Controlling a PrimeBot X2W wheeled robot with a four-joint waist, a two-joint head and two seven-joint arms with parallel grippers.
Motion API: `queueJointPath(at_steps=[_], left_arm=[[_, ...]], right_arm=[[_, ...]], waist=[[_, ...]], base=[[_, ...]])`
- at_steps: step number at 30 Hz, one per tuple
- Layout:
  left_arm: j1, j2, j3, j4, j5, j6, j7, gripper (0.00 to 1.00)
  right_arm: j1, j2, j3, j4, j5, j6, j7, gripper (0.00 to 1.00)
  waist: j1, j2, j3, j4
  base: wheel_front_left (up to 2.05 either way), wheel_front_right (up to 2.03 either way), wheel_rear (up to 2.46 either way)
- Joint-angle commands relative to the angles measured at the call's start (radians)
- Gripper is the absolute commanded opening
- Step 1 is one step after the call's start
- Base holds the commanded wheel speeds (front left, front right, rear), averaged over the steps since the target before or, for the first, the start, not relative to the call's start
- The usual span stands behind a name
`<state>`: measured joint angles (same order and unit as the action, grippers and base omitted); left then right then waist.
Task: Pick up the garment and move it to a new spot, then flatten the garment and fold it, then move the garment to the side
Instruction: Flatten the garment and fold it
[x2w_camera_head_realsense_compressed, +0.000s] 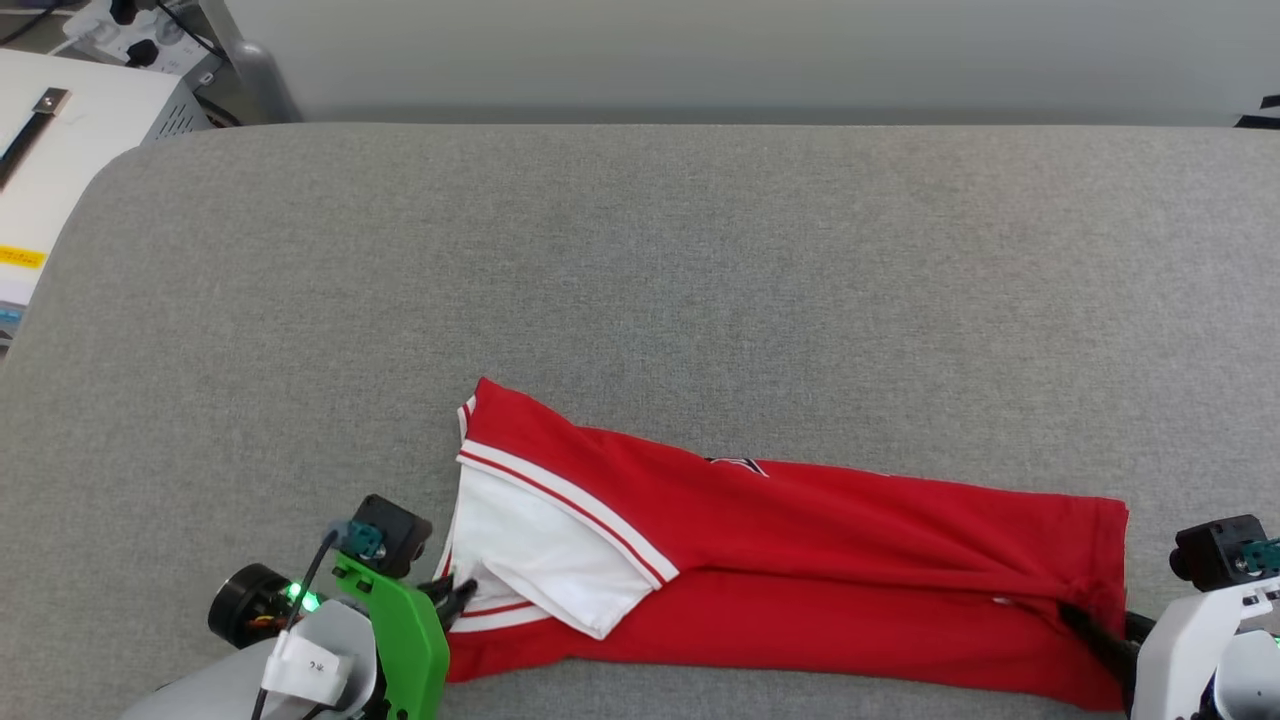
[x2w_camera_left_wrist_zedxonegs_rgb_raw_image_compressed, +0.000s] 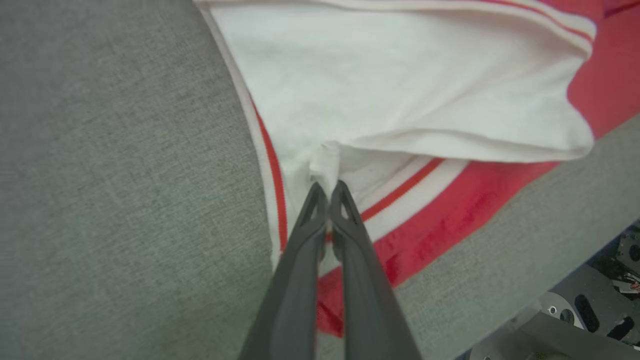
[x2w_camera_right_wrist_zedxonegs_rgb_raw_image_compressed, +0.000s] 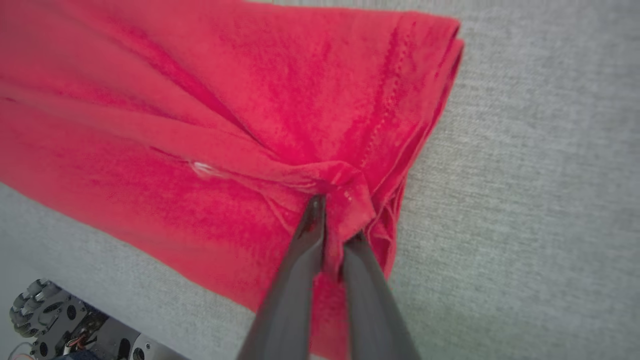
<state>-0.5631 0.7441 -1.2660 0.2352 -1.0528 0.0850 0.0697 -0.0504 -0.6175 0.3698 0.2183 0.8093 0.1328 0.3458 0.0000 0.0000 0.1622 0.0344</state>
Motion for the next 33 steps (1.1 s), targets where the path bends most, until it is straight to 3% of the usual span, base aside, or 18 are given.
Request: queueJointPath(at_steps=[1, 6, 12, 17, 20, 27, 33], left_arm=[[0.022, -0.006, 0.015, 0.011, -0.004, 0.019, -0.029, 1.00], [0.045, -0.006, 0.061, -0.006, 0.020, 0.097, -0.156, 1.00], [0.073, 0.007, 0.122, -0.048, 0.065, 0.215, -0.289, 1.00], [0.107, -0.010, 0.216, -0.080, 0.130, 0.306, -0.329, 1.00], [0.150, -0.044, 0.327, -0.122, 0.217, 0.347, -0.331, 1.00], [0.278, -0.144, 0.564, -0.188, 0.416, 0.358, -0.331, 1.00], [0.369, -0.238, 0.723, -0.212, 0.560, 0.313, -0.331, 1.00]], right_arm=[[0.018, -0.001, -0.009, 0.001, -0.024, -0.002, -0.016, 1.00], [0.059, -0.007, -0.080, -0.100, -0.020, -0.002, -0.037, 1.00], [0.110, -0.037, -0.211, -0.249, -0.015, -0.002, 0.009, 1.00], [0.127, -0.046, -0.307, -0.299, -0.005, -0.002, 0.097, 1.00], [0.124, -0.041, -0.352, -0.294, 0.045, -0.002, 0.198, 1.00], [0.084, -0.036, -0.380, -0.228, 0.115, -0.002, 0.379, 1.00], [0.034, -0.005, -0.365, -0.146, 0.115, -0.002, 0.424, 1.00]], waist=[[0.0000, 0.0000, -0.015, 0.000], [0.0000, 0.0000, -0.051, 0.007], [0.0000, 0.0000, -0.069, 0.014], [0.0000, 0.0000, -0.064, 0.020], [0.0000, 0.0000, -0.055, 0.023], [0.0000, 0.0000, -0.025, 0.042], [0.0000, 0.0000, 0.013, 0.070]], base=[[0.00, 0.00, 0.00], [0.00, 0.00, 0.00], [0.00, 0.00, 0.00], [0.00, 0.00, 0.00], [0.00, 0.00, 0.00], [0.00, 0.00, 0.00], [0.00, 0.00, 0.00]])
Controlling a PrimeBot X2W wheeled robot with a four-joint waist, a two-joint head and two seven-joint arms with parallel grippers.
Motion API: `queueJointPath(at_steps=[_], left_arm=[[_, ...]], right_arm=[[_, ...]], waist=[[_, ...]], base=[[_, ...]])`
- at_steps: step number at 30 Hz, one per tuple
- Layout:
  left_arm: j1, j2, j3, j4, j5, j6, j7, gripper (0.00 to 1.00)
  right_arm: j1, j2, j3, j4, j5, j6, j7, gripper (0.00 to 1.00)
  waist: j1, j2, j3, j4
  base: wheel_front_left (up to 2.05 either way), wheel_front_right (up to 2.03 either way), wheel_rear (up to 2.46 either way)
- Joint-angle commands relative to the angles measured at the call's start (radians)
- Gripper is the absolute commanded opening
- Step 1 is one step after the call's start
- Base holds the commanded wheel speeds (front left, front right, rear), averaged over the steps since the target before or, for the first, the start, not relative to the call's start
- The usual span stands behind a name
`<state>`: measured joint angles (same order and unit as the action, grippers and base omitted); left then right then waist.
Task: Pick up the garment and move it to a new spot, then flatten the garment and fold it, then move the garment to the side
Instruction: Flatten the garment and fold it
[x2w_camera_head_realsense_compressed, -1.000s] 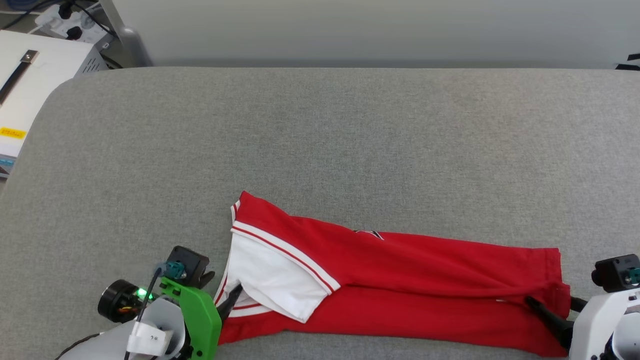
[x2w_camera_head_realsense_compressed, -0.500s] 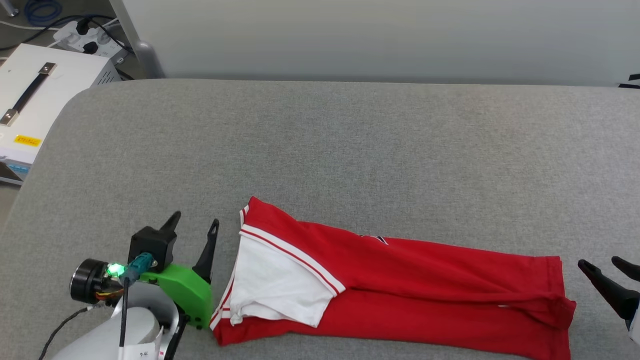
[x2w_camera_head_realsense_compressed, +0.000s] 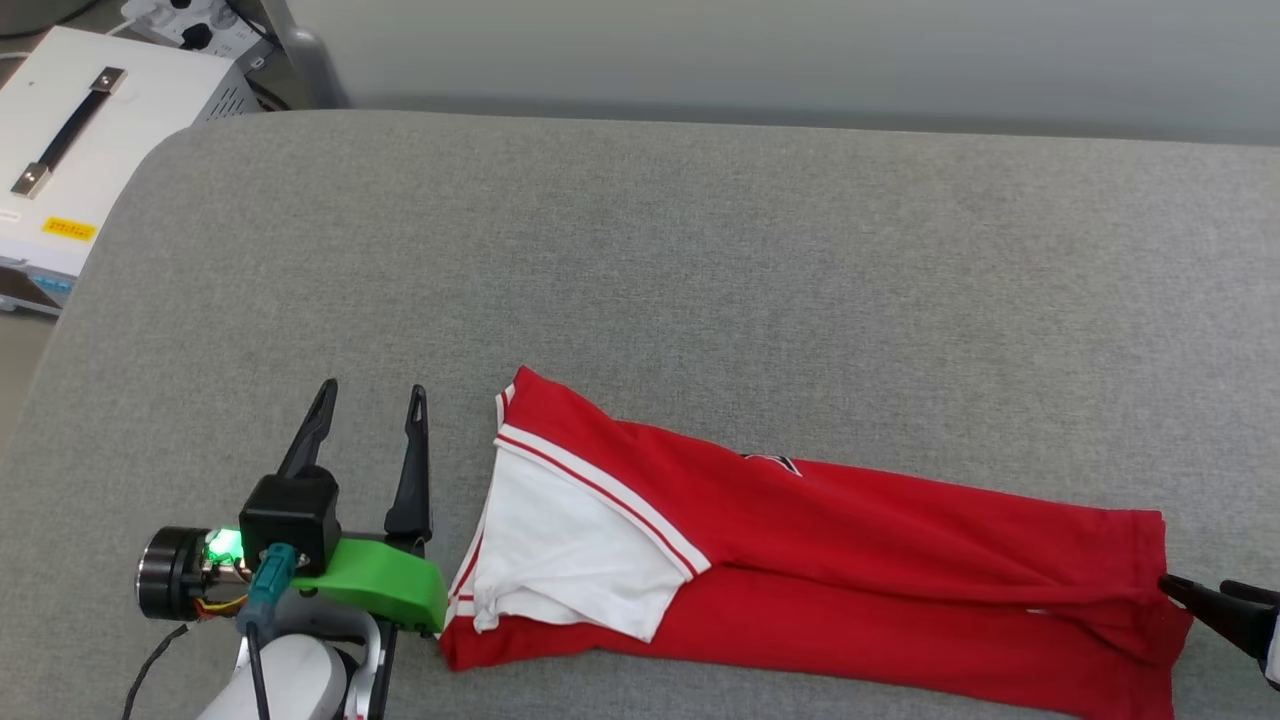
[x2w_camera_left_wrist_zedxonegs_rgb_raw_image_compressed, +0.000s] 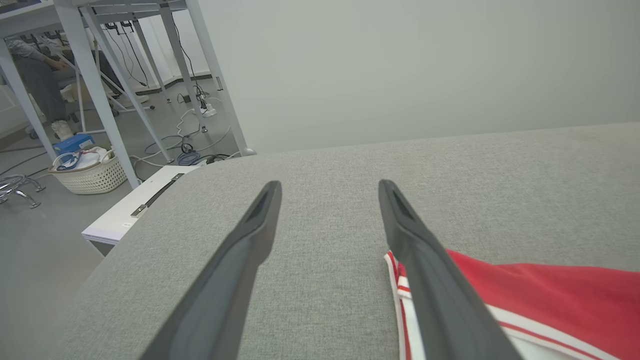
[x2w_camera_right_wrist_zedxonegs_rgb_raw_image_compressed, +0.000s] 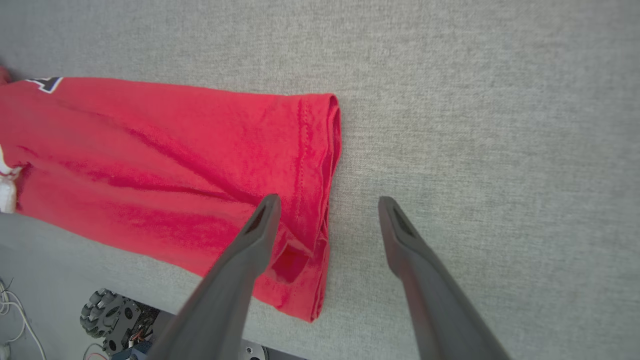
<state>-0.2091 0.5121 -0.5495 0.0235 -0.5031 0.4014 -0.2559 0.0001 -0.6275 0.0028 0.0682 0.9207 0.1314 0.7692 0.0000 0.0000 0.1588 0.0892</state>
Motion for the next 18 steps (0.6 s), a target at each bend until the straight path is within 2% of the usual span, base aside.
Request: queueJointPath(at_steps=[1, 9, 18], left_arm=[[0.027, -0.022, 0.029, 0.000, 0.030, -0.016, -0.006, 1.00], [0.071, -0.127, 0.148, 0.029, 0.140, -0.108, -0.006, 1.00], [0.105, -0.235, 0.238, 0.049, 0.258, -0.186, -0.006, 1.00]], right_arm=[[-0.025, 0.013, 0.008, 0.019, 0.003, -0.001, 0.000, 1.00], [-0.044, 0.055, 0.106, 0.091, 0.036, -0.001, -0.006, 1.00], [-0.046, 0.078, 0.228, 0.134, 0.069, -0.001, -0.052, 1.00]], waist=[[0.0000, 0.0000, 0.024, 0.020], [0.0000, 0.0000, 0.062, 0.058], [0.0000, 0.0000, 0.069, 0.063]], base=[[0.00, 0.00, 0.00], [0.00, 0.00, 0.00], [0.00, 0.00, 0.00]])
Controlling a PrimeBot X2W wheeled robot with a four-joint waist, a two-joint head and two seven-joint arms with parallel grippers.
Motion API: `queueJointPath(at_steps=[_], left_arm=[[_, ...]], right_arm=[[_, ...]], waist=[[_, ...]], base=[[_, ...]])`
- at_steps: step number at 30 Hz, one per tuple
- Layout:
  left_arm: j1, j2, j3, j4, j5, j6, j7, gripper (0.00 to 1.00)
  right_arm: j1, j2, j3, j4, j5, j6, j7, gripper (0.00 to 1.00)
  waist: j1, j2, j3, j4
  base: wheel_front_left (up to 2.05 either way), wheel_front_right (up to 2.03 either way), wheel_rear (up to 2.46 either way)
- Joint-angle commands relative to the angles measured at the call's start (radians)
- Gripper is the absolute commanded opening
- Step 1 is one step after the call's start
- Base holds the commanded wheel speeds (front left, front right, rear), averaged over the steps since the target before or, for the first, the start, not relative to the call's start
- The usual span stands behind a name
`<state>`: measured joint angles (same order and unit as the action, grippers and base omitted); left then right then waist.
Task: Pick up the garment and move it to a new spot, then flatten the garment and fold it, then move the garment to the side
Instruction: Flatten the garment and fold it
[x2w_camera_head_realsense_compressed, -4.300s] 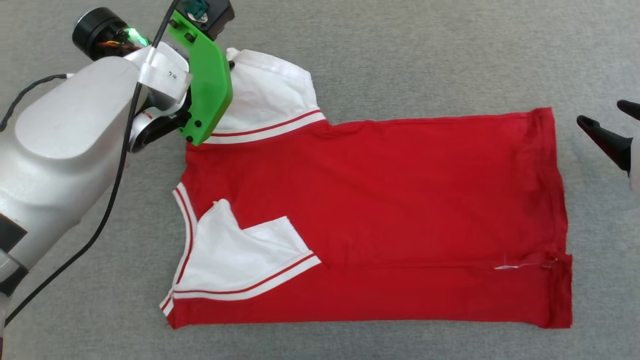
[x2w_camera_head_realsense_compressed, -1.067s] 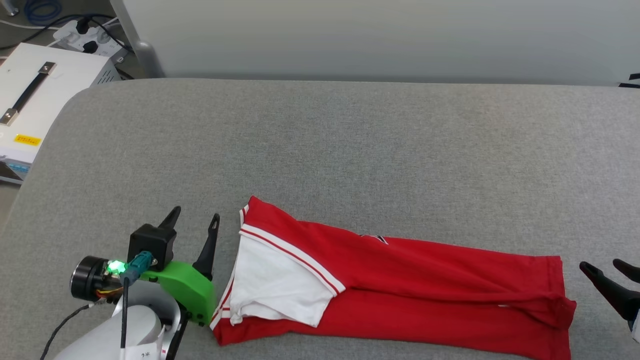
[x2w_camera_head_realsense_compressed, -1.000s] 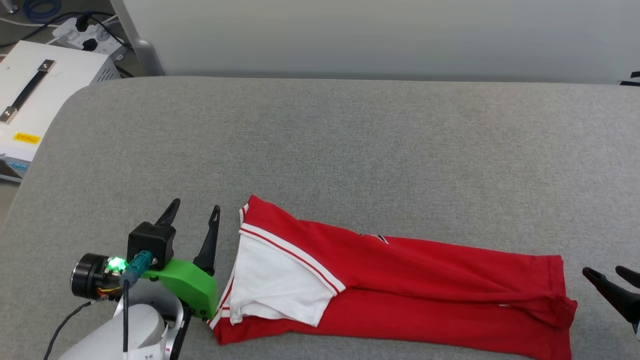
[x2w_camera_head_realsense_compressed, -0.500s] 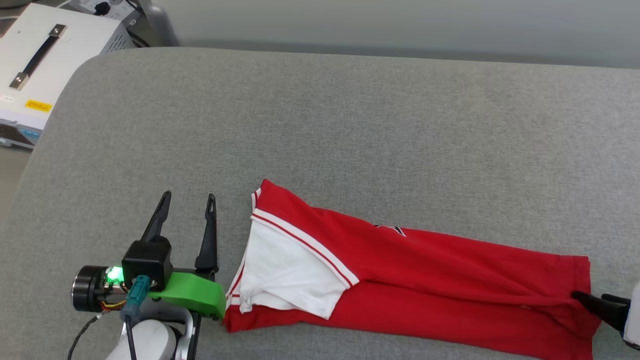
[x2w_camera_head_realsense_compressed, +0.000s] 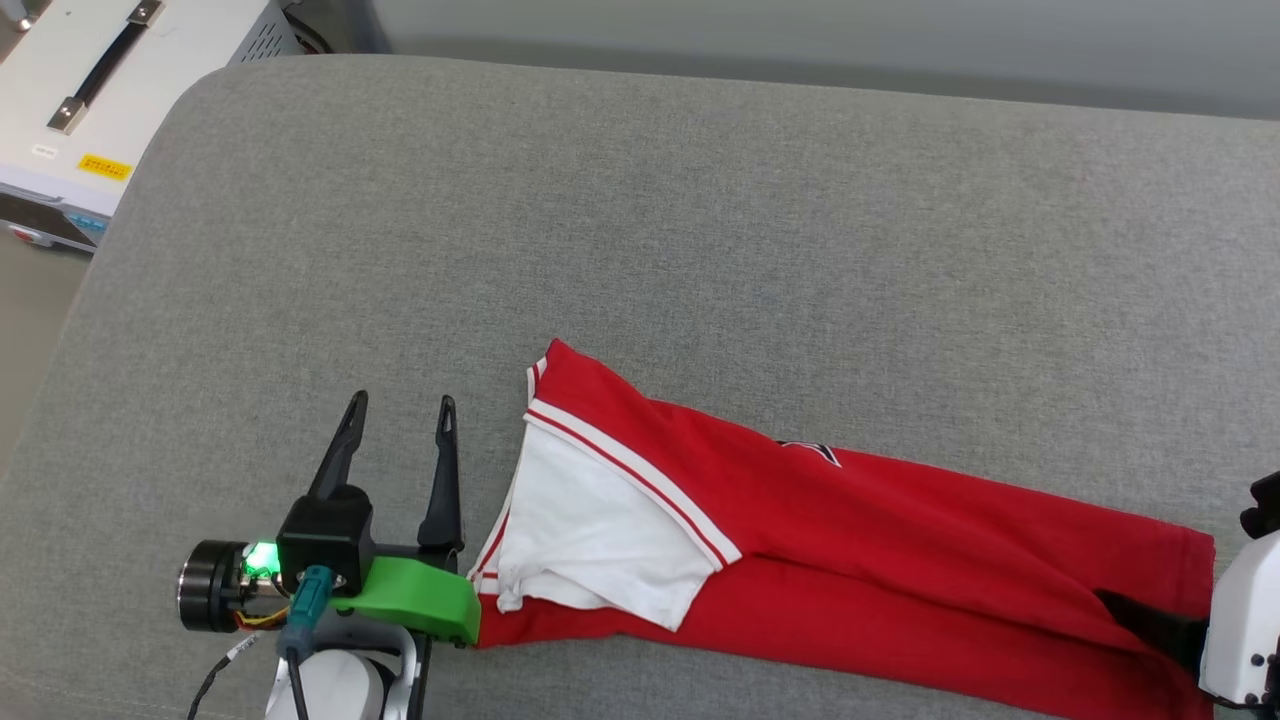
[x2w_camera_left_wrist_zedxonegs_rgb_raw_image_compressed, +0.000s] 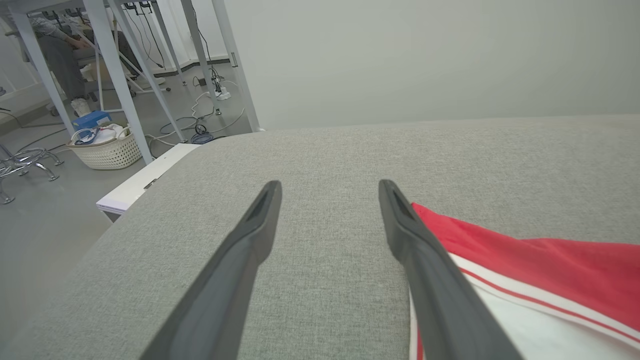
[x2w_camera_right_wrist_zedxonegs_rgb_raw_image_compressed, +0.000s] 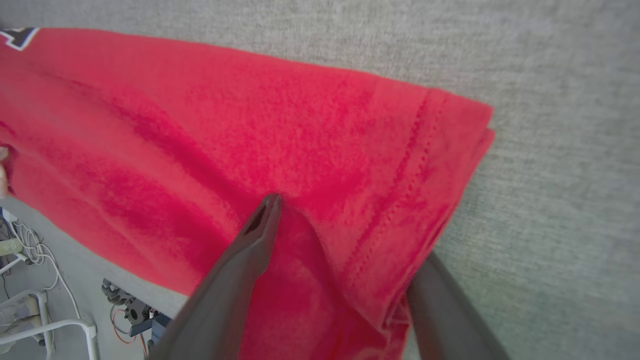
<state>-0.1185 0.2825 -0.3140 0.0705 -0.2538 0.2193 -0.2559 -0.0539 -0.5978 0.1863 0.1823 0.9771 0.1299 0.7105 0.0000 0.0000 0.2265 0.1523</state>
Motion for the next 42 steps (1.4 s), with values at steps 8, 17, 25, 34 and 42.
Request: queueJointPath(at_steps=[8, 17, 25, 34, 42], left_arm=[[0.039, -0.071, 0.065, 0.033, 0.095, -0.061, -0.006, 1.00], [0.070, -0.110, 0.122, 0.036, 0.151, -0.099, -0.006, 1.00], [0.092, -0.131, 0.154, 0.037, 0.178, -0.125, -0.006, 1.00], [0.122, -0.149, 0.166, 0.047, 0.199, -0.149, -0.006, 1.00], [0.140, -0.155, 0.172, 0.056, 0.211, -0.163, -0.006, 1.00]], right_arm=[[-0.028, 0.015, 0.094, 0.049, 0.030, 0.001, -0.066, 0.00], [-0.036, -0.079, 0.037, 0.071, 0.060, 0.001, -0.148, 0.00], [-0.019, -0.193, -0.038, 0.163, 0.008, 0.001, -0.186, 0.00], [0.000, -0.209, -0.061, 0.163, 0.007, 0.001, -0.143, 0.00], [0.037, -0.147, -0.084, -0.074, 0.139, 0.001, -0.064, 0.00]], waist=[[0.0000, 0.0000, -0.010, -0.016], [0.0000, 0.0000, -0.054, -0.033], [0.0000, 0.0000, -0.083, -0.044], [0.0000, 0.0000, -0.124, -0.059], [0.0000, 0.0000, -0.145, -0.065]], base=[[0.00, 0.00, 0.00], [0.00, 0.00, 0.00], [0.00, 0.00, 0.00], [0.00, 0.00, 0.00], [0.00, 0.00, 0.00]])
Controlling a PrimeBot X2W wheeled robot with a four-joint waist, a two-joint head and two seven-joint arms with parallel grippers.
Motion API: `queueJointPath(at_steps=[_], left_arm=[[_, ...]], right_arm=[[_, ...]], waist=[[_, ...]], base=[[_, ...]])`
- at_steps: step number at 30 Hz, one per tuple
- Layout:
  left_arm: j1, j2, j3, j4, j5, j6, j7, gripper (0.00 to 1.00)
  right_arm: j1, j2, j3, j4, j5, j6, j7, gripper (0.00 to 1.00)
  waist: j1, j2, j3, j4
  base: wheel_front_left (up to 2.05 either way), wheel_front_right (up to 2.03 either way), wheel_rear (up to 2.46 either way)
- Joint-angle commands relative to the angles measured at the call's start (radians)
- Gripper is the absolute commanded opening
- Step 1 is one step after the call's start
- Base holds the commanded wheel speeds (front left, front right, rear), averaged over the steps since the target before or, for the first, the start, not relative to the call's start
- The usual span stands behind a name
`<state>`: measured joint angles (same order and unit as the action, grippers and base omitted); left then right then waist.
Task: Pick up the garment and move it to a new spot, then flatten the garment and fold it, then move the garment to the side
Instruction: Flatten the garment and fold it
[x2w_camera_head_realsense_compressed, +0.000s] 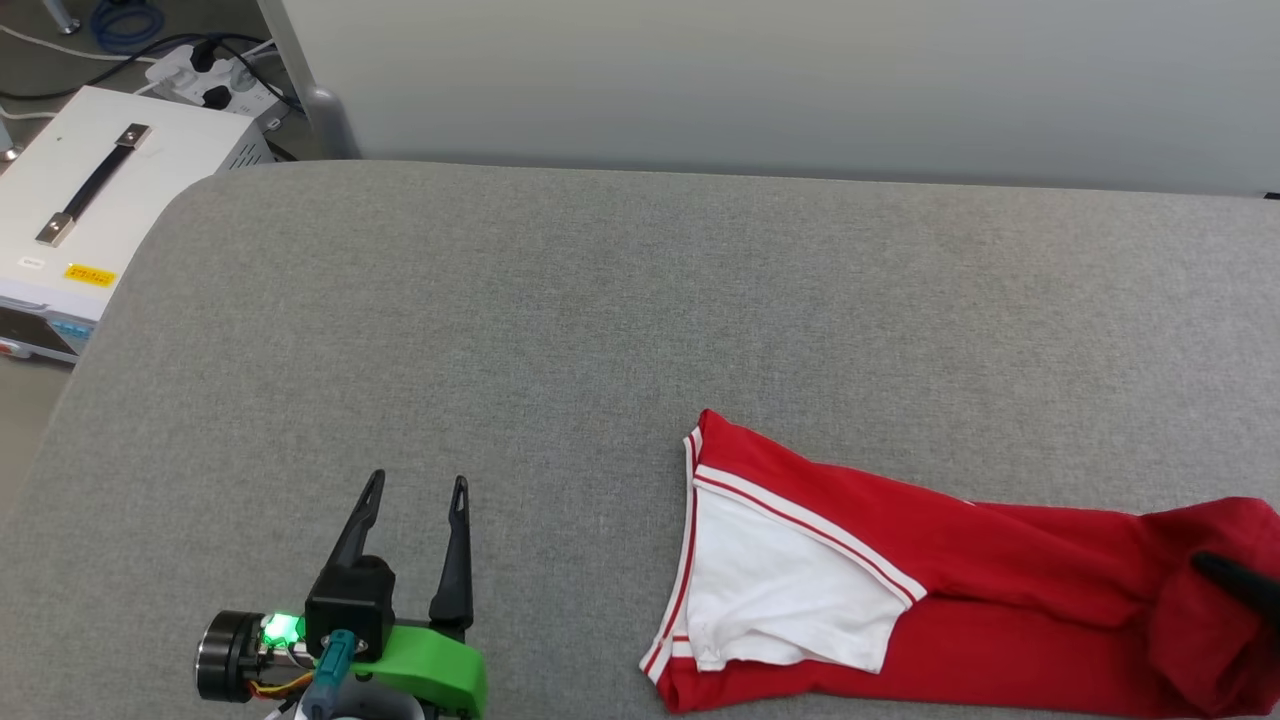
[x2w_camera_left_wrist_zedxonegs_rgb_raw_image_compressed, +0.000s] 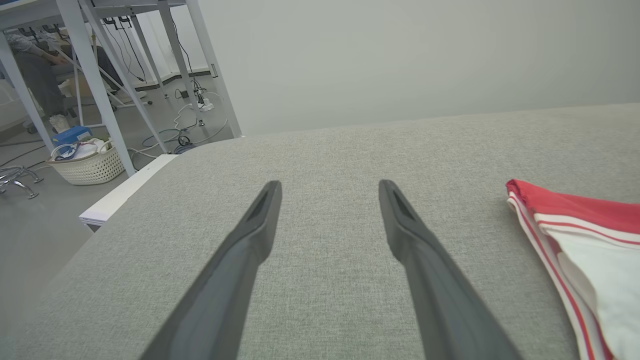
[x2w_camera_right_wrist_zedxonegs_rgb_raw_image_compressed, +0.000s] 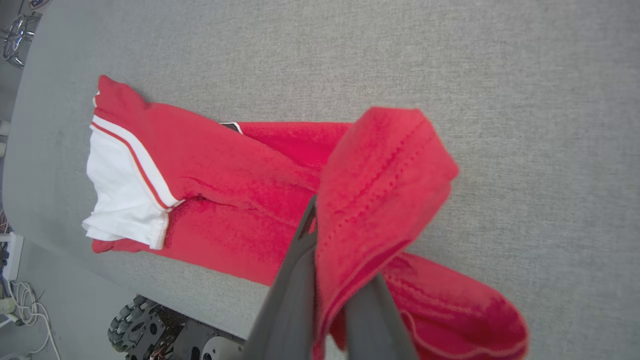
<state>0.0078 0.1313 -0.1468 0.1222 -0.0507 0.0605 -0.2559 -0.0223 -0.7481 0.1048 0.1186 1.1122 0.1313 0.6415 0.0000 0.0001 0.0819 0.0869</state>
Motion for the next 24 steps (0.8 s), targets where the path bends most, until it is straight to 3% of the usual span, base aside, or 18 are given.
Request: queueJointPath(at_steps=[1, 11, 24], left_arm=[[0.013, -0.005, 0.004, 0.005, 0.008, -0.006, -0.006, 1.00], [-0.020, -0.021, -0.007, 0.003, 0.019, -0.025, -0.006, 1.00], [-0.082, -0.043, -0.030, 0.004, 0.027, -0.034, -0.006, 1.00]], right_arm=[[0.005, 0.007, -0.001, -0.038, 0.003, -0.001, 0.016, 0.00], [-0.106, 0.110, 0.104, -0.232, -0.094, -0.001, 0.130, 0.00], [-0.401, 0.248, 0.405, -0.130, -0.243, -0.001, 0.156, 0.00]], waist=[[0.0000, -0.0001, 0.001, 0.001], [0.0000, -0.0001, 0.044, 0.039], [0.0000, -0.0001, 0.133, 0.097]], base=[[0.00, 0.00, 0.00], [0.00, 0.00, 0.00], [0.00, 0.00, 0.00]])
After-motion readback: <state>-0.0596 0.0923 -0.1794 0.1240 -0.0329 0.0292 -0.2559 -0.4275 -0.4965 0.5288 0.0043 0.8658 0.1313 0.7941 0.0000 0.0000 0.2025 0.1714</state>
